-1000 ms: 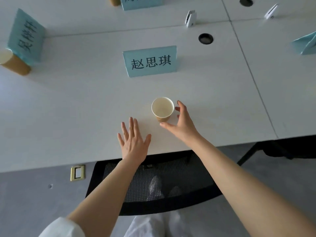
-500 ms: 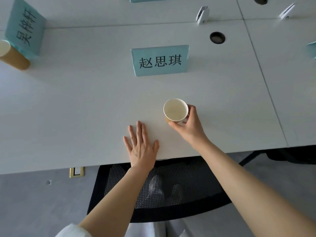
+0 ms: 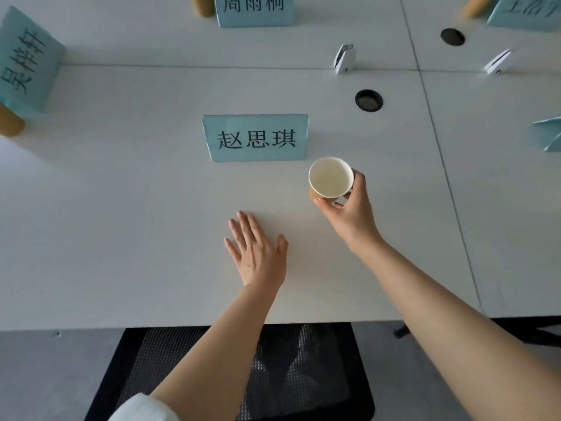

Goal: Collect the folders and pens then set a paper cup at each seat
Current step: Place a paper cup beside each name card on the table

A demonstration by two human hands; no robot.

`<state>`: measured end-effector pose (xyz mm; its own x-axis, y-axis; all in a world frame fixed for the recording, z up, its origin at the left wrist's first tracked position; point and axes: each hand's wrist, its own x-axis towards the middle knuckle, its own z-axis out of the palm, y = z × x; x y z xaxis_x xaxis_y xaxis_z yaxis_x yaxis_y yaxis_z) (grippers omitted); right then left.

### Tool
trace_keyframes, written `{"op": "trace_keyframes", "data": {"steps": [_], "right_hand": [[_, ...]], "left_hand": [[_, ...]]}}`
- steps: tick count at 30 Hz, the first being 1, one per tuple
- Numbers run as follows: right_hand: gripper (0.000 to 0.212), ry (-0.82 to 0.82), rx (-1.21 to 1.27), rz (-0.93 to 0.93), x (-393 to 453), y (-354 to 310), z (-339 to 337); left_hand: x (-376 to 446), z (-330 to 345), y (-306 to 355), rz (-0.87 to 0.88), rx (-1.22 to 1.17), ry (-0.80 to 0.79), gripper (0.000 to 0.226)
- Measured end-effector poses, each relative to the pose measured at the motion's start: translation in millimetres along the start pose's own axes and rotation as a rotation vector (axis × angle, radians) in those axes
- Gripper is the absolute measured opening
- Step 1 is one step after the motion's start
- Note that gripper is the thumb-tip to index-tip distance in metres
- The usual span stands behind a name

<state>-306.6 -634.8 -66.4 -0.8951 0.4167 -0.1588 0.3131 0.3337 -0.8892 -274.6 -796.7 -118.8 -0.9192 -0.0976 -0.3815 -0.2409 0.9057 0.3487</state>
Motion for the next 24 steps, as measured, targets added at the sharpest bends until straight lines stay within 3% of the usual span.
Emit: {"op": "trace_keyframes", "data": {"steps": [4,8,24], "right_hand": [[0.066,-0.033,0.022,-0.027,48,0,-8],[0.067,-0.058,-0.015,-0.052,92,5,-5],[0.073,-0.081,-0.102,-0.059,147,12,18]], "left_hand": [[8,20,22,-0.135,0.011,0.096,0.088],[8,37,24,-0.161,0.113,0.196,0.092],[8,39,22,-0.162,0.156,0.225,0.094]]}}
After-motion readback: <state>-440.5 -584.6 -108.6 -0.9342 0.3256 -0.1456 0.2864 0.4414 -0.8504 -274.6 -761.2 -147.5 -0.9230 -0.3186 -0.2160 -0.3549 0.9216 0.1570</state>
